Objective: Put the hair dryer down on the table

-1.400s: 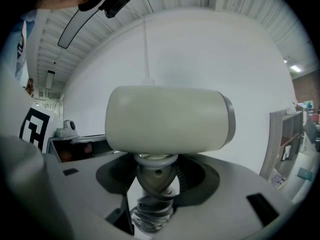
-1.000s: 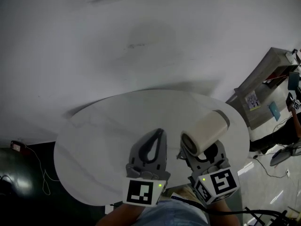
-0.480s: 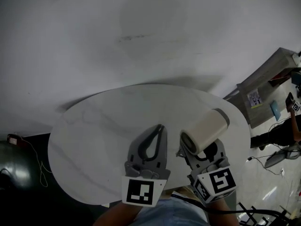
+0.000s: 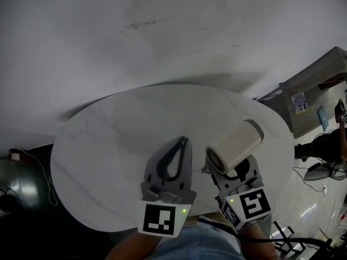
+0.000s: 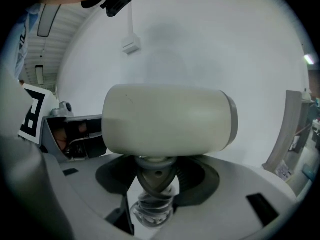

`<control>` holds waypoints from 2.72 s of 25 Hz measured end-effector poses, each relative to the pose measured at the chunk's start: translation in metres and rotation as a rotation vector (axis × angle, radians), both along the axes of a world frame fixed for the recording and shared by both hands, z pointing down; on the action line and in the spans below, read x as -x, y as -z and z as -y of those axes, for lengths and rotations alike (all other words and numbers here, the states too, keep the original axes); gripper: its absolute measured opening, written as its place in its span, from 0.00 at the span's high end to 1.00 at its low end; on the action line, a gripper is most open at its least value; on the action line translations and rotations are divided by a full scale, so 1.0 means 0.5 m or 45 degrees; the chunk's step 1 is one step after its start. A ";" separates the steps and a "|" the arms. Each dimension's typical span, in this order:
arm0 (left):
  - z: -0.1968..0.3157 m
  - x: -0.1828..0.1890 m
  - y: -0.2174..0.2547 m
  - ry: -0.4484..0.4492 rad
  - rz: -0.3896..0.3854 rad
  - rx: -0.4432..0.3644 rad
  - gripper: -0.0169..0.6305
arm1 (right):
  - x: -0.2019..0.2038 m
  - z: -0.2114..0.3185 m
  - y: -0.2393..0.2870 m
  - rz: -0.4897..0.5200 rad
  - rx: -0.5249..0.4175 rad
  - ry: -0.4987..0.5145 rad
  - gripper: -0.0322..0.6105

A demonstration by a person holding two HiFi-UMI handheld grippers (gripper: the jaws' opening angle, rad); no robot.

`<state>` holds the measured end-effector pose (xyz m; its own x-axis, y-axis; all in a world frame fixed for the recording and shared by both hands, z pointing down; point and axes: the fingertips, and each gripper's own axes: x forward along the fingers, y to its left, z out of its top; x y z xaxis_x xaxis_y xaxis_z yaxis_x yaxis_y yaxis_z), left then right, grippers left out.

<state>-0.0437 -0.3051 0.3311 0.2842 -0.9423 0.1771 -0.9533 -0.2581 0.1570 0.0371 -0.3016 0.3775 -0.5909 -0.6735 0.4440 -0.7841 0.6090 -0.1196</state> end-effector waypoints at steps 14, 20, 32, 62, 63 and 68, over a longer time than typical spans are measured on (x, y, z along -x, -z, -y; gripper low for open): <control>0.055 0.015 -0.106 0.051 -0.025 0.136 0.95 | 0.014 0.053 -0.094 -0.007 0.118 0.041 0.60; 0.069 0.029 -0.134 0.088 -0.029 0.180 0.95 | 0.037 0.078 -0.115 -0.004 0.145 0.092 0.59; 0.082 0.090 -0.184 0.204 -0.039 0.257 0.95 | 0.077 0.119 -0.185 -0.079 0.226 0.169 0.59; 0.047 0.180 -0.225 0.434 -0.075 0.327 0.95 | 0.118 0.128 -0.331 -0.473 0.438 0.320 0.59; 0.047 0.182 -0.223 0.436 -0.077 0.330 0.95 | 0.122 0.129 -0.332 -0.483 0.443 0.324 0.59; 0.038 0.193 -0.220 0.453 -0.082 0.336 0.95 | 0.129 0.127 -0.343 -0.520 0.465 0.332 0.59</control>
